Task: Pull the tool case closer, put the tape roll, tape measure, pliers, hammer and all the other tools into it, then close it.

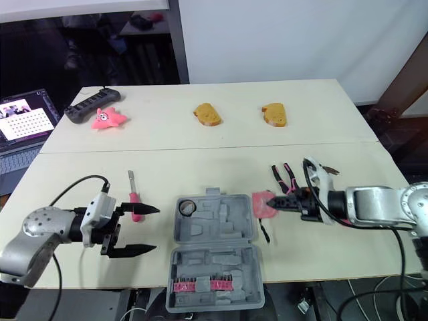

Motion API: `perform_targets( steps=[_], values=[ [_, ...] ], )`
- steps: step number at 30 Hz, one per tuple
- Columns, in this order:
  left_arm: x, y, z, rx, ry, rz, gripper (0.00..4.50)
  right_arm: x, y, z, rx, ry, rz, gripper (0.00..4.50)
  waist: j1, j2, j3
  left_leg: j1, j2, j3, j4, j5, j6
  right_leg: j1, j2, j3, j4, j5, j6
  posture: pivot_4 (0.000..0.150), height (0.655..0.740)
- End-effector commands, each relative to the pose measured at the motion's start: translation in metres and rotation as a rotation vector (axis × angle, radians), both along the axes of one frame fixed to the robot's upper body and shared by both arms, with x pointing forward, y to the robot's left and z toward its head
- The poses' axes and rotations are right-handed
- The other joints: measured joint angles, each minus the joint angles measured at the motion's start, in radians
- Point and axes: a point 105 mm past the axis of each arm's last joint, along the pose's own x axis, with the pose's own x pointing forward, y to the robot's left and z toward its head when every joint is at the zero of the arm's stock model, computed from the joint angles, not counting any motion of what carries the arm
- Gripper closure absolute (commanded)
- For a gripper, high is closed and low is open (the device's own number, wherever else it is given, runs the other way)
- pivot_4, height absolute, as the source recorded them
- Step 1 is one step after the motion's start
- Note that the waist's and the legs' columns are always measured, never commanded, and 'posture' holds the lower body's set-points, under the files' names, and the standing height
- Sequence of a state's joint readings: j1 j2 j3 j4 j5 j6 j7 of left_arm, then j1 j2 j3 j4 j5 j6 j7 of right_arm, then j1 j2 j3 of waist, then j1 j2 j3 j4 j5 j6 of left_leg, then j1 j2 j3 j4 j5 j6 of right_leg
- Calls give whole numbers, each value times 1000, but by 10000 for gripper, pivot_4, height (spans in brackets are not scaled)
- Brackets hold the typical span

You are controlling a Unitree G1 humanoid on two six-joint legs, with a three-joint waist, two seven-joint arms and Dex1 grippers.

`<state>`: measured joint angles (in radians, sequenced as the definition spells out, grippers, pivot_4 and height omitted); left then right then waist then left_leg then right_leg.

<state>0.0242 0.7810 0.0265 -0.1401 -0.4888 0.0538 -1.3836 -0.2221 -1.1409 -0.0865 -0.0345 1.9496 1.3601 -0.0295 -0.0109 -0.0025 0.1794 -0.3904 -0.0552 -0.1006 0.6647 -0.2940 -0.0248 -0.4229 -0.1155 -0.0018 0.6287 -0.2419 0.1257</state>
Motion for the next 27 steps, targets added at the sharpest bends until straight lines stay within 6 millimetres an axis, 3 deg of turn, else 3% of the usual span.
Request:
perform_targets(
  steps=[1, 13, 18, 24, 27],
  values=[
    [-7, 3, -2, 8, -24, -34, 134, -11, -4, -1, -14, 29, 11, 40067, -3, 1, 0, 0, 0, 0, 0, 0, 0, 0, 0, 0, 0, 0, 0, 1500, 7400],
    [-3, -1, -4, 25, -122, -72, 134, -13, -12, -48, -200, 104, -91, 40067, 0, 0, 0, 0, 0, 0, 0, 0, 0, 0, -1, 1, 0, 0, 0, 1500, 7400],
    [1, 0, -3, 44, -133, -74, 134, -12, -15, -60, -237, 120, -102, 40067, 0, -1, -1, 0, 0, -1, 0, 0, 0, 0, -1, 1, 0, 0, 0, 1500, 7400],
    [2, 0, -4, 45, -123, -70, 0, -5, -25, -52, -283, 76, -121, 13300, -1, 0, -1, 1, 0, -2, 0, 0, 0, 0, -1, 1, 0, 0, 0, 1500, 7400],
    [2, 0, -4, 44, -115, -65, 0, -1, -28, -38, -308, 25, -100, 417, 0, 0, -1, 1, 0, -2, 0, 0, 0, 0, -1, 1, 0, 0, 0, 1500, 7400]
  ],
)
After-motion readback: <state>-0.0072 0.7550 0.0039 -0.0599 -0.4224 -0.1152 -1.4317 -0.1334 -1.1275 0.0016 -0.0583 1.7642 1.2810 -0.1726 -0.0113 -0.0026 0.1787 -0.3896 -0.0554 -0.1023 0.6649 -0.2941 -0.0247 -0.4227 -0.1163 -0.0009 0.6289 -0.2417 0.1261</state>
